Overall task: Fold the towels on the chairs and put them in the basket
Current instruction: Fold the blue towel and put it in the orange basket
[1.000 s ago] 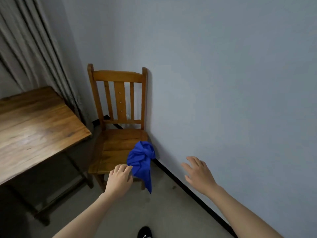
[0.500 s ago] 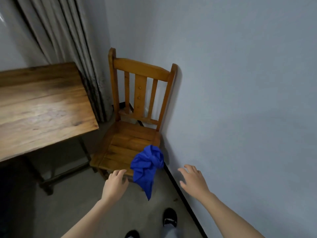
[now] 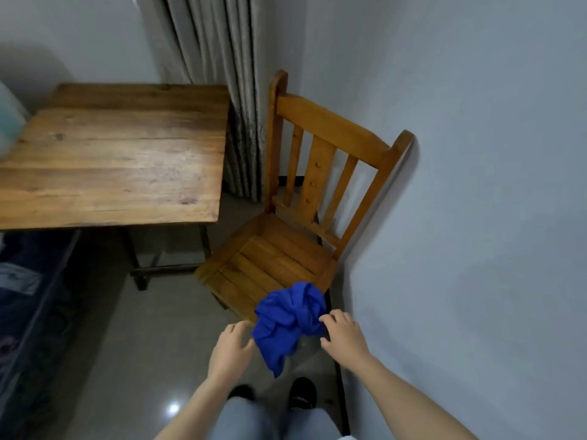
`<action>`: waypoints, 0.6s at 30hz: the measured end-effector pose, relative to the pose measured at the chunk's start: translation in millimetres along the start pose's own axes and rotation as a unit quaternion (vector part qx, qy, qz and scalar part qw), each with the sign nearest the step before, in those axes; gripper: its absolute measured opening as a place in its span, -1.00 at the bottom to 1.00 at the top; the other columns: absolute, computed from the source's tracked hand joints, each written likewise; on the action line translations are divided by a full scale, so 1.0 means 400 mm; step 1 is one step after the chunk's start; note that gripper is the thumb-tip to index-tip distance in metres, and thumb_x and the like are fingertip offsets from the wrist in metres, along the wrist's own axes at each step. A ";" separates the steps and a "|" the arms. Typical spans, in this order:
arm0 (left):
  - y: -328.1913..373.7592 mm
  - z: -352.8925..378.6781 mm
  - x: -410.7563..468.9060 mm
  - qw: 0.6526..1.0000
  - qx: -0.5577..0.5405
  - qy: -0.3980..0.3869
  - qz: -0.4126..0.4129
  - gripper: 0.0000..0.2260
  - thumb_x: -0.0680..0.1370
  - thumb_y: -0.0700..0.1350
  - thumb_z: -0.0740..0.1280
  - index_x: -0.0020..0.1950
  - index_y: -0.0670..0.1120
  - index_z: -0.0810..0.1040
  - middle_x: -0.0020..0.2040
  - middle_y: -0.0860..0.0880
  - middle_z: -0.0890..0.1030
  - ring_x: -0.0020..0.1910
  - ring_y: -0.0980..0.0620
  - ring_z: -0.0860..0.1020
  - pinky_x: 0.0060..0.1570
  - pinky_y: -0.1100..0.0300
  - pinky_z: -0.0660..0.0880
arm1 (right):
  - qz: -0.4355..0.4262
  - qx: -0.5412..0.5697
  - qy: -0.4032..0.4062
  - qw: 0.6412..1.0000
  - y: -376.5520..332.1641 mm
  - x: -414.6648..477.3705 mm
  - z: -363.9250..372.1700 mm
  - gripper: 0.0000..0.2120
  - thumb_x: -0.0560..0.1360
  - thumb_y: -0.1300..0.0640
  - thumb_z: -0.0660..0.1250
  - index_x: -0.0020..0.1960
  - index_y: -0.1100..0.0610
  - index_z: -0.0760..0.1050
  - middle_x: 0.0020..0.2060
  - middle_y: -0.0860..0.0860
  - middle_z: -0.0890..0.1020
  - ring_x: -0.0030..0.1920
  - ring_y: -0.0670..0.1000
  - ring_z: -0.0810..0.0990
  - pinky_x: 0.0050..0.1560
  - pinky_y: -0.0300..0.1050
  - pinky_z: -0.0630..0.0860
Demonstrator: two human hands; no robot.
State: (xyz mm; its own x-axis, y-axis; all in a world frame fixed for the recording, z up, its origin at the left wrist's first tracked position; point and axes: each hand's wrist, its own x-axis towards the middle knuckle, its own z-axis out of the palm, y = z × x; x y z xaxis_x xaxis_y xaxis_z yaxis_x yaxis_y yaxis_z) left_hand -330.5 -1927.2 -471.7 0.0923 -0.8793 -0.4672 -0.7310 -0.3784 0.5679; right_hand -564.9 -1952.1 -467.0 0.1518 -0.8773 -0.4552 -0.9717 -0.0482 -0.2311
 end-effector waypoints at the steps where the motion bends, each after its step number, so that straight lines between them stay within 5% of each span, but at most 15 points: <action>1: -0.007 0.012 -0.002 1.000 0.001 -0.001 -0.012 -0.62 0.56 -0.12 0.23 0.38 -0.08 0.36 0.34 -0.06 0.41 0.32 0.00 0.38 0.18 0.20 0.33 | -0.008 0.001 -0.011 1.000 0.001 0.015 0.013 -0.58 0.51 0.04 0.22 0.35 0.03 0.30 0.31 0.02 0.36 0.31 0.07 0.32 0.24 -0.05 0.31; 18: -0.171 0.308 0.479 0.989 -0.001 -0.079 -0.126 -0.49 0.49 -0.03 0.35 0.40 -0.04 0.28 0.27 -0.11 0.43 0.22 -0.09 0.44 0.14 0.08 0.44 | 0.040 -0.002 -0.098 0.994 0.063 0.489 0.343 -0.35 0.51 -0.10 0.26 0.48 -0.04 0.03 0.47 0.08 0.09 0.41 0.11 0.20 0.29 0.01 0.31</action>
State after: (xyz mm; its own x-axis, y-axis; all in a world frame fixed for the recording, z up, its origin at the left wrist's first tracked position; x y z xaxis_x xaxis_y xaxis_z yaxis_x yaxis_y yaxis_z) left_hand -346.1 -2034.0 -683.5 0.1648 -0.7013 -0.6935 -0.6965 -0.5806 0.4216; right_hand -534.8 -2059.5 -679.8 0.1053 -0.7681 -0.6316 -0.9827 0.0168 -0.1842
